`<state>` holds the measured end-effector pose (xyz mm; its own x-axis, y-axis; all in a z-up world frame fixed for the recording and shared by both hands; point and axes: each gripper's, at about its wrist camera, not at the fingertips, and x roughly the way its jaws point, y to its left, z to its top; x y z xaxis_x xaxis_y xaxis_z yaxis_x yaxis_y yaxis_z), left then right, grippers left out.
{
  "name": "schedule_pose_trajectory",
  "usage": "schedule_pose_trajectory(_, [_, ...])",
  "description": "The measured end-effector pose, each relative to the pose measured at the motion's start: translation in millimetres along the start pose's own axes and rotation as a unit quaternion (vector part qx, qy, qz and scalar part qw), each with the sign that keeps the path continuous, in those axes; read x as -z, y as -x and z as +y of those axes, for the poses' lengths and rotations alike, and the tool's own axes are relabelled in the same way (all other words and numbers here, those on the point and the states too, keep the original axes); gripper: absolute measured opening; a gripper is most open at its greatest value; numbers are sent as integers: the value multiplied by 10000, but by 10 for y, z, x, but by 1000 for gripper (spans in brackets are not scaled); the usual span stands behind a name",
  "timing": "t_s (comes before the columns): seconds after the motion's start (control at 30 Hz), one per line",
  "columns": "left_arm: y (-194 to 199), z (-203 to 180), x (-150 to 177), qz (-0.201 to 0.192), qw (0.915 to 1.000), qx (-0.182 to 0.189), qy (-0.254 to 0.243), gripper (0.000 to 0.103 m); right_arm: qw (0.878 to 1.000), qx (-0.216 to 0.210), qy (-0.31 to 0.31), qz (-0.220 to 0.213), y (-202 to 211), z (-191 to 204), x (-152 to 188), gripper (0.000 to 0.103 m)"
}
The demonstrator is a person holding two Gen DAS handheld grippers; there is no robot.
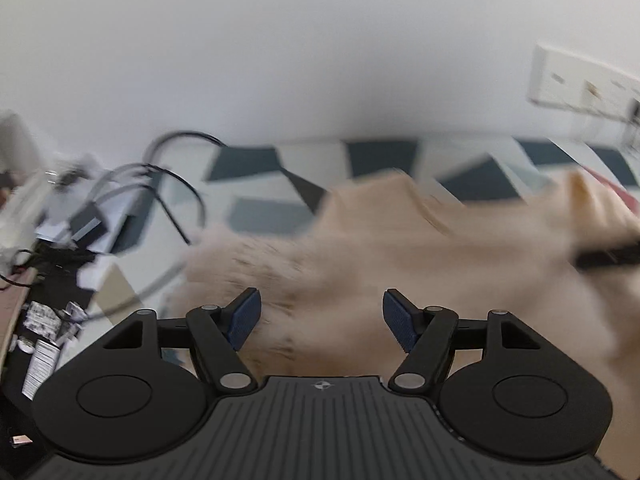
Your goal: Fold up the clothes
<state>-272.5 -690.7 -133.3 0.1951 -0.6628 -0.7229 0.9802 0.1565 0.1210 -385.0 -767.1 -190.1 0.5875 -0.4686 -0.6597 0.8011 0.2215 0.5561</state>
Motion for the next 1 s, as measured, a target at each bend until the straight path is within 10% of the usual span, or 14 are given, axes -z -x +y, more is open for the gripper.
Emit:
schedule_pose_trajectory(0.4, [-144, 44, -179, 164, 9994, -269, 171, 72, 9991, 253, -16, -349, 205, -228, 84, 41])
schedule_pose_trajectory(1.0, [138, 365, -37, 295, 9943, 104, 1022, 84, 9875, 1282, 378, -838, 501, -176, 114, 86])
